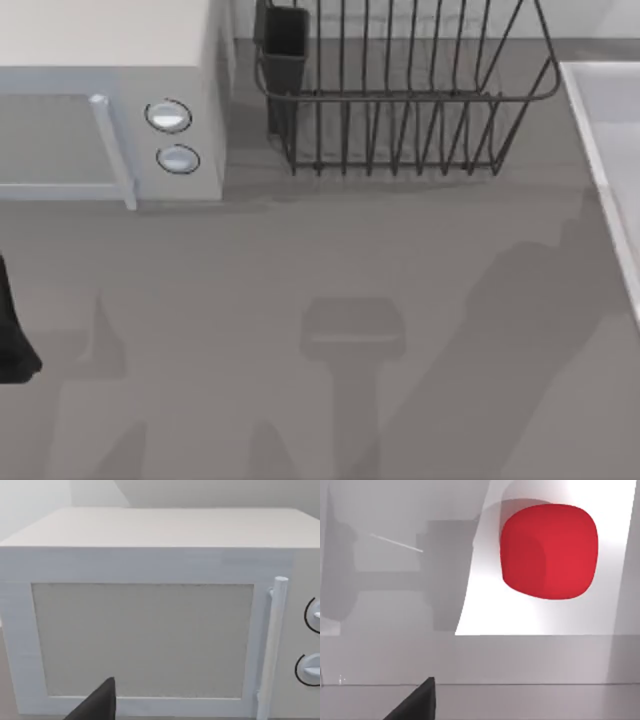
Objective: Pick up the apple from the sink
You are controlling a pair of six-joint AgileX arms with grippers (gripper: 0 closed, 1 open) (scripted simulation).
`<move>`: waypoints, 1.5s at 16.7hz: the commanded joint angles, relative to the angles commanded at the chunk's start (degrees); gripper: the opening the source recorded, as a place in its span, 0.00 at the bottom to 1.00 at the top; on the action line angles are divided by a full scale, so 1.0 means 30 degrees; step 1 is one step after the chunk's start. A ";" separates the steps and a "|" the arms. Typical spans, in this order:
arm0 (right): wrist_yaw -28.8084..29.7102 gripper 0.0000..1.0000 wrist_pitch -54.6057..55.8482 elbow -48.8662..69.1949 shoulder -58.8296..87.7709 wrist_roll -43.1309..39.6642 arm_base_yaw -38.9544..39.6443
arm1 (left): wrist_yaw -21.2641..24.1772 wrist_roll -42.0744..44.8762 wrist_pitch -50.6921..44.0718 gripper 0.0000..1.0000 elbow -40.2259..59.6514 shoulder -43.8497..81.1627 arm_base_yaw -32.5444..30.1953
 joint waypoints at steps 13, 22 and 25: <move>0.0024 1.00 0.2761 -0.0620 0.2902 -0.0123 -0.0103 | 0.0000 0.0000 0.0000 1.00 0.0000 0.0000 0.0000; 0.0056 1.00 0.8223 -0.2865 0.6091 -0.0085 -0.0153 | 0.0000 0.0000 0.0000 1.00 0.0000 0.0000 0.0000; 0.0056 0.92 0.8223 -0.2865 0.6091 -0.0085 -0.0153 | 0.0000 0.0000 0.0000 1.00 0.0000 0.0000 0.0000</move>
